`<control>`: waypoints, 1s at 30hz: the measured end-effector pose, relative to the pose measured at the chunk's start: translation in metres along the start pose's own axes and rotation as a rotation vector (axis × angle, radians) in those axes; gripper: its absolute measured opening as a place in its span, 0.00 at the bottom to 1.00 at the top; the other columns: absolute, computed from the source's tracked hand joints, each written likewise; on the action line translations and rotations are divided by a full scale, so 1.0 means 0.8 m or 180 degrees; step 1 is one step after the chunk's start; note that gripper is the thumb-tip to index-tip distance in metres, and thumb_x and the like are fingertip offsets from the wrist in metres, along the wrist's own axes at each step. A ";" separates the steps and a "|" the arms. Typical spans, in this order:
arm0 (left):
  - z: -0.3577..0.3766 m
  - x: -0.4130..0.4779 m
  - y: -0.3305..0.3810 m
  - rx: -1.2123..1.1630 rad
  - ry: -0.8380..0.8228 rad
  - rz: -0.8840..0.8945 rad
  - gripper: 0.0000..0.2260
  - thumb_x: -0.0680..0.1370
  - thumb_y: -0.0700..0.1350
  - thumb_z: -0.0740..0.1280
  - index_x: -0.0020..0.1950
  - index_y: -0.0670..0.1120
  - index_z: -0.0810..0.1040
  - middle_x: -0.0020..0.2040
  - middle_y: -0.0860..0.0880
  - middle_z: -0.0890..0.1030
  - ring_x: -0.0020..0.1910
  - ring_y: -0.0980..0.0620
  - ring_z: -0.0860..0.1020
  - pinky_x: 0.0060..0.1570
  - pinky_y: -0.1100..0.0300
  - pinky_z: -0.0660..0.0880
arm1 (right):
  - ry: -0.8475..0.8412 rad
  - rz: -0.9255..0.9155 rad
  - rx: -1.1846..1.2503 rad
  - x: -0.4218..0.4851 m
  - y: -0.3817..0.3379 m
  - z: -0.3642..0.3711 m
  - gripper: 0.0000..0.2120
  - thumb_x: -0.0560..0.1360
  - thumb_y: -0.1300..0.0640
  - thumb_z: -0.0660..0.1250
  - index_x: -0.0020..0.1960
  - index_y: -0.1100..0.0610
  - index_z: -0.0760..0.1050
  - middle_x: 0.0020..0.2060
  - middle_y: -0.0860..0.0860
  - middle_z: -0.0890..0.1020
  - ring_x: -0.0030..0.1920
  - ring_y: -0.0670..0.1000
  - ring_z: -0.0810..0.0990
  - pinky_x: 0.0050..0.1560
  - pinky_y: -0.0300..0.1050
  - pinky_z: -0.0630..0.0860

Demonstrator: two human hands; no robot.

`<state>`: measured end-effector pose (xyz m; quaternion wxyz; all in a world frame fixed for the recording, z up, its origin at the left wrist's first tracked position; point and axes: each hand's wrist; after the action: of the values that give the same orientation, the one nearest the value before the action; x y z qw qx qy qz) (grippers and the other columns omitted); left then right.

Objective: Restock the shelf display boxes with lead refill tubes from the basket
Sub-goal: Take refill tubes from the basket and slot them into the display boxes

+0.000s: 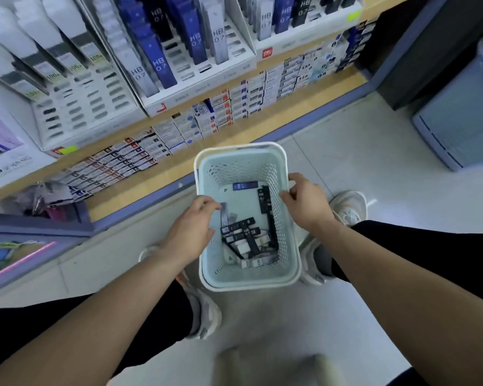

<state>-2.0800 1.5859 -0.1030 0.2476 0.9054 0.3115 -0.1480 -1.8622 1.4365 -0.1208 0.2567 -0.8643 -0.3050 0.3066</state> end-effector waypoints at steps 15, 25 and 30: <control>0.029 0.071 0.044 -0.0213 -0.0425 -0.0327 0.34 0.76 0.53 0.73 0.77 0.46 0.63 0.75 0.45 0.67 0.72 0.45 0.68 0.72 0.49 0.66 | 0.0194 0.0087 0.0379 -0.016 0.005 0.048 0.24 0.83 0.48 0.57 0.76 0.53 0.59 0.63 0.56 0.78 0.57 0.58 0.79 0.57 0.51 0.74; 0.113 0.125 0.032 -0.0260 -0.0513 -0.0874 0.41 0.73 0.66 0.70 0.77 0.44 0.63 0.74 0.46 0.65 0.73 0.44 0.63 0.72 0.47 0.64 | 0.0192 -0.0145 0.0079 -0.017 0.016 0.045 0.19 0.83 0.49 0.58 0.71 0.56 0.66 0.59 0.55 0.78 0.52 0.57 0.78 0.45 0.46 0.68; 0.118 0.127 0.024 -0.0394 -0.0964 -0.0501 0.31 0.72 0.44 0.77 0.73 0.50 0.70 0.70 0.48 0.70 0.69 0.45 0.69 0.71 0.51 0.67 | 0.0173 -0.0159 0.0004 -0.013 0.019 0.046 0.17 0.83 0.49 0.58 0.68 0.56 0.68 0.55 0.55 0.78 0.48 0.57 0.78 0.43 0.44 0.64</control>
<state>-2.0013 1.5717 -0.2178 0.3347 0.8287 0.3490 -0.2820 -1.8882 1.4287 -0.1513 0.2731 -0.8643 -0.3192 0.2767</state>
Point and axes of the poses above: each hand's wrist, its own x-axis towards the middle knuckle, its own z-axis out of the palm, y = z × x
